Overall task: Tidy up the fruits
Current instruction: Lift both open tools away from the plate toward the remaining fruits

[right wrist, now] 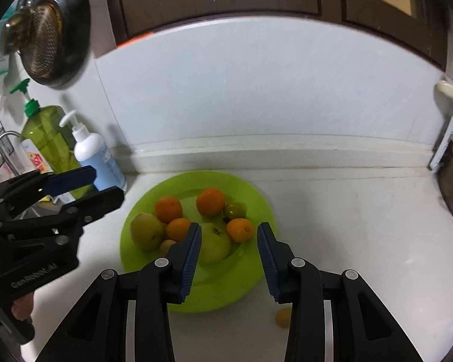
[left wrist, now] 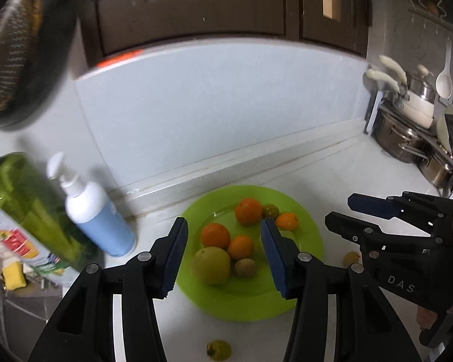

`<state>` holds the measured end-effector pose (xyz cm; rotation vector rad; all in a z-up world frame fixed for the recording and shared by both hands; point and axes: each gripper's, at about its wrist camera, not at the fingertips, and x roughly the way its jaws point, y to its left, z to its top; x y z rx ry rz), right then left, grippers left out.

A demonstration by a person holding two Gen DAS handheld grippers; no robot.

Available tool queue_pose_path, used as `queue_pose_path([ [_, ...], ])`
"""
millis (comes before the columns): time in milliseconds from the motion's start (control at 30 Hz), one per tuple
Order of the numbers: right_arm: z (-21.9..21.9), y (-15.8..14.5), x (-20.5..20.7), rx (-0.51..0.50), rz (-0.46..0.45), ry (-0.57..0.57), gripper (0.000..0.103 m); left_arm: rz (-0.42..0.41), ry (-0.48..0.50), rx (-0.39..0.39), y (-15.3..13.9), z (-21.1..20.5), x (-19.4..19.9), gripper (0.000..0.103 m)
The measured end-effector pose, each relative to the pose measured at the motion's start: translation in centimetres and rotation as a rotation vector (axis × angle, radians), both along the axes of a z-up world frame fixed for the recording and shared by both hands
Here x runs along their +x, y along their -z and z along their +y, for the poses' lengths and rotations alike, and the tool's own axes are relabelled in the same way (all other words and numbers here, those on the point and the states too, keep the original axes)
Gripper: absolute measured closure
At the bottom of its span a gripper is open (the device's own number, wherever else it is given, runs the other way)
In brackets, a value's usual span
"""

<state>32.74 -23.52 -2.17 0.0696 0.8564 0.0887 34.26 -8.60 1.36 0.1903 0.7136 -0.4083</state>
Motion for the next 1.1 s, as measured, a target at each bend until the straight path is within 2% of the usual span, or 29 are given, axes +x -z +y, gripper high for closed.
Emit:
queue_pose_path([
  [167, 0.2, -1.5, -2.4, 0.001, -0.039, 0.028, 0.051, -0.040, -0.032, 0.002, -0.9, 1.1, -2.9, 0.048],
  [267, 0.3, -2.1, -4.1, -0.029, -0.064, 0.052, 0.048, -0.053, -0.061, 0.000, -0.9, 1.8, -4.6, 0.044],
  [400, 0.3, -2.4, -5.5, -0.031, -0.071, 0.065, 0.048, -0.033, -0.096, 0.000, 0.0, 2.6, -6.2, 0.041],
  [533, 0.0, -2.1, -7.2, -0.027, -0.068, 0.105, 0.048, 0.019, -0.136, -0.038, 1.4, 3.9, -7.7, 0.041],
  [733, 0.4, -0.9, -9.4, -0.085, -0.056, 0.137, 0.048, 0.013, -0.155, -0.041, 3.2, 4.7, -10.1, 0.041],
  [867, 0.6, 0.5, -10.5, -0.083, -0.025, 0.138, 0.047, -0.005, -0.179, -0.003, 4.4, 4.9, -11.3, 0.041],
  [1100, 0.3, 2.8, -11.2, -0.091, 0.008, 0.161, 0.048, 0.025, -0.183, 0.015, 6.8, 5.1, -12.1, 0.041],
])
